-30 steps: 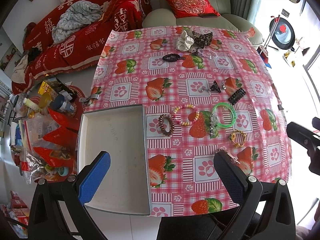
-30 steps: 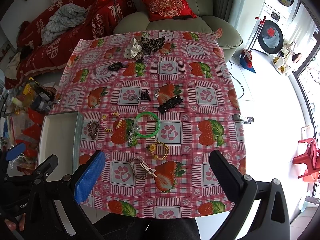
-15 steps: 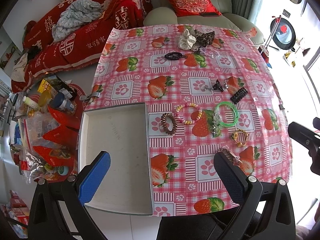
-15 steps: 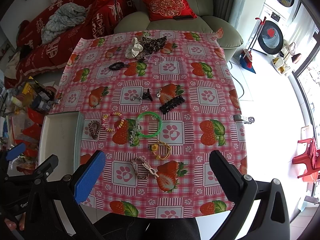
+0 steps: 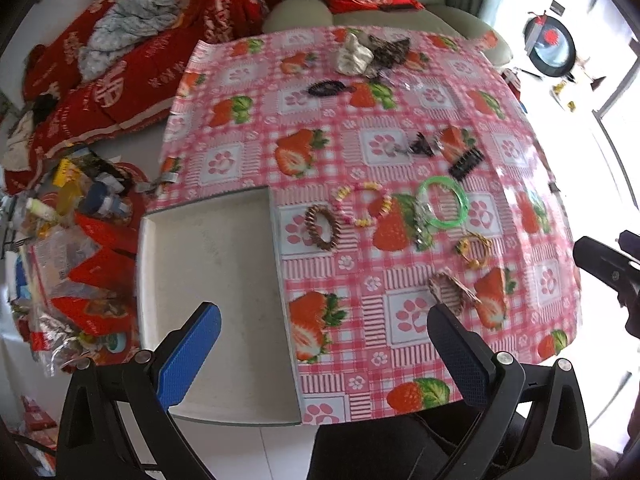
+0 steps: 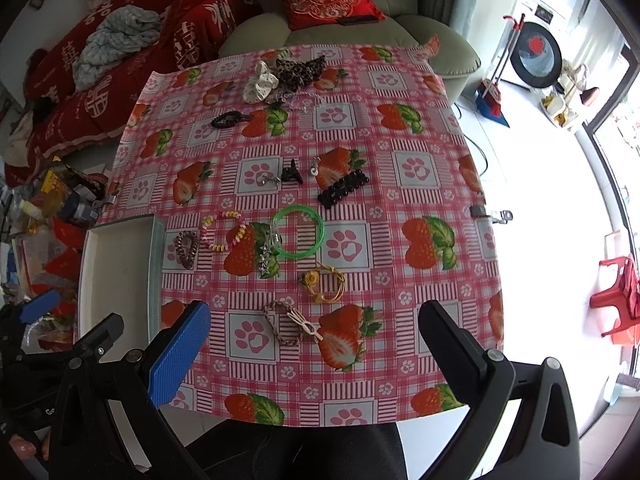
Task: Organize jewelry
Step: 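Grasp the black beaded hair clip with the right tool while the left tool grasps the pink-yellow beaded bracelet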
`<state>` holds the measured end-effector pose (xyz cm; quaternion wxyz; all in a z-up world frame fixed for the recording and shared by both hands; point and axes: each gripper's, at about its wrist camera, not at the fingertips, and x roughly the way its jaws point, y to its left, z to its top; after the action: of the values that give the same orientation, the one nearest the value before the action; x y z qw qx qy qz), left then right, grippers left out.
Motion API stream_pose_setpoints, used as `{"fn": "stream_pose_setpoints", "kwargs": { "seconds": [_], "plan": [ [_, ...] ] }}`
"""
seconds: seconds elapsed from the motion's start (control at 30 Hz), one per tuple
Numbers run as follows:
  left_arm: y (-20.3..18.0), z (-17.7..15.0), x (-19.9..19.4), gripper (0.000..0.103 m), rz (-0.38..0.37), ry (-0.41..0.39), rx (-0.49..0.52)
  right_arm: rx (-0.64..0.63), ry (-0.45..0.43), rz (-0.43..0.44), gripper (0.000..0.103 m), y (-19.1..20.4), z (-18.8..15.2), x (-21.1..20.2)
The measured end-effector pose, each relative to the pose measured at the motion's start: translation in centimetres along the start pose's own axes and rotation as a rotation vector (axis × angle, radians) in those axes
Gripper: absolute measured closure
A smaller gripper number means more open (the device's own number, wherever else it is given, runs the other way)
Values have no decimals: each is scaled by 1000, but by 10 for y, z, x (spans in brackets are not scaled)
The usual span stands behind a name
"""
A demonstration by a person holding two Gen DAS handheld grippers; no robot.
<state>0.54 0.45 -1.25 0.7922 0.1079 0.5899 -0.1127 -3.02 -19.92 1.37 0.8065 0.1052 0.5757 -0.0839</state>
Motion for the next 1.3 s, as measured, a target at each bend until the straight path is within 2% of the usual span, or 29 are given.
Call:
{"fn": "stream_pose_setpoints", "kwargs": {
  "seconds": [0.1, 0.23, 0.33, 0.4, 0.5, 0.6, 0.73, 0.77, 0.87, 0.97, 1.03, 1.17, 1.3],
  "plan": [
    [-3, 0, 9, 0, -28, 26, 28, 46, 9, 7, 0, -8, -4, 4],
    [-7, 5, 23, 0, 16, 1, 46, 99, 31, 36, 0, -21, -8, 18],
    [-7, 15, 43, 0, 4, 45, 43, 122, 53, 44, 0, -31, -10, 35],
    [-10, 23, 56, 0, -22, 68, 54, 125, 98, 54, 0, -37, -8, 51],
    [-16, 39, 69, 0, -6, 53, 72, 111, 187, 49, 0, -45, -1, 77],
    [-20, 59, 81, 0, 11, 40, 77, 110, 220, 18, 0, -53, 14, 97],
    [-23, 86, 104, 1, 28, 34, 94, 152, 243, 32, 0, -64, 46, 123],
    [-24, 93, 112, 8, 34, 35, 100, 166, 247, 32, 0, -67, 53, 129],
    [-25, 109, 138, 9, 26, 65, 110, 217, 263, 48, 0, -75, 76, 153],
    [-28, 116, 156, 21, -1, 79, 142, 250, 269, 53, 0, -78, 91, 172],
    [-30, 119, 169, 21, -5, 97, 173, 280, 282, 46, 1, -79, 100, 188],
    [-31, 119, 190, 21, -22, 124, 218, 329, 295, 33, 10, -78, 111, 211],
    [-29, 120, 203, 21, -51, 147, 223, 370, 301, 32, 11, -74, 118, 228]
  ]
}}
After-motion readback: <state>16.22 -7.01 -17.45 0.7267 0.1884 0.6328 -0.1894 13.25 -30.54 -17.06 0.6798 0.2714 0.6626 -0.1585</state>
